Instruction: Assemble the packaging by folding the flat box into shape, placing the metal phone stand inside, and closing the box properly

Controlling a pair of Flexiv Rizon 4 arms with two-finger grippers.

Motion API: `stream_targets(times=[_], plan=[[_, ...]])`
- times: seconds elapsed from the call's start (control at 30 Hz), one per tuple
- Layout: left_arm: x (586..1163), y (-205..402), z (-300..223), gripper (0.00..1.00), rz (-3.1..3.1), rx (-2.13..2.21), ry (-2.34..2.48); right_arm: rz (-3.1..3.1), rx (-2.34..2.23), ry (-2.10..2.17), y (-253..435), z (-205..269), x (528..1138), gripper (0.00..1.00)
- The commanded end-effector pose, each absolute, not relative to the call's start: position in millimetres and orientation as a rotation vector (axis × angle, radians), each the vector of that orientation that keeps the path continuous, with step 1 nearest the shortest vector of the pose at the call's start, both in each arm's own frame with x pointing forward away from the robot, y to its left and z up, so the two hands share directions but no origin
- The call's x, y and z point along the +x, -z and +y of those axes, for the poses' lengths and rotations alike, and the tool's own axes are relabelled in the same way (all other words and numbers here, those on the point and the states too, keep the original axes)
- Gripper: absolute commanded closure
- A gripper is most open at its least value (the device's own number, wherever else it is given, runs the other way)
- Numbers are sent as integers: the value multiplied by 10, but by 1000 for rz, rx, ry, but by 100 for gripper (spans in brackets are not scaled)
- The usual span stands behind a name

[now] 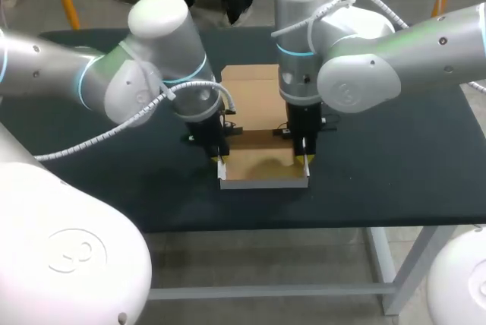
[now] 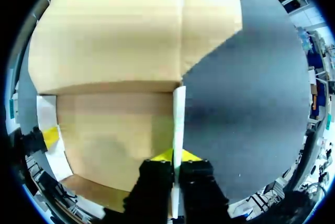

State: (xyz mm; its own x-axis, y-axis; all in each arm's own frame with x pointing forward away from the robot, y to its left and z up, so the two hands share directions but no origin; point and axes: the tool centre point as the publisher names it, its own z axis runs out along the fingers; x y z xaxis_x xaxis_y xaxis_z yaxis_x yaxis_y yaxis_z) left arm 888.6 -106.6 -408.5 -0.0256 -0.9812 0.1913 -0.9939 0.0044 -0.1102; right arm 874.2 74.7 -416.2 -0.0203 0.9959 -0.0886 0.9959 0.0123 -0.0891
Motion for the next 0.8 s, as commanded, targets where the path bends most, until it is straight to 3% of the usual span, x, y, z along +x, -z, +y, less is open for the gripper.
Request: stream_targets(times=[0.03, 0.37, 0.4, 0.43, 0.47, 0.5, 0.57, 0.6, 0.8], plan=[[8901, 4123, -1138, 100, -2316, 2315, -46, 2237, 2197, 202, 4161, 769, 8741, 100], [8879, 4122, -1110, 100, -2328, 2322, -42, 2237, 2197, 202, 4161, 769, 8741, 100], [8879, 4122, -1109, 100, -2328, 2323, -42, 2236, 2186, 176, 4107, 748, 8740, 96], [8878, 4122, -1109, 100, -2329, 2323, -43, 2239, 2174, 150, 4053, 730, 8735, 84], [8878, 4122, -1108, 100, -2329, 2324, -44, 2239, 2162, 124, 3996, 712, 8726, 64], [8878, 4122, -1108, 100, -2329, 2324, -44, 2240, 2151, 100, 3942, 693, 8716, 53], [8877, 4120, -1105, 100, -2328, 2326, -47, 2246, 2136, 45, 3849, 652, 8693, 10], [8876, 4119, -1103, 100, -2328, 2328, -47, 2251, 2129, 20, 3803, 630, 8680, 0], [8872, 4108, -1095, 100, -2328, 2336, -57, 2344, 2016, -196, 3522, 498, 8562, 0]])
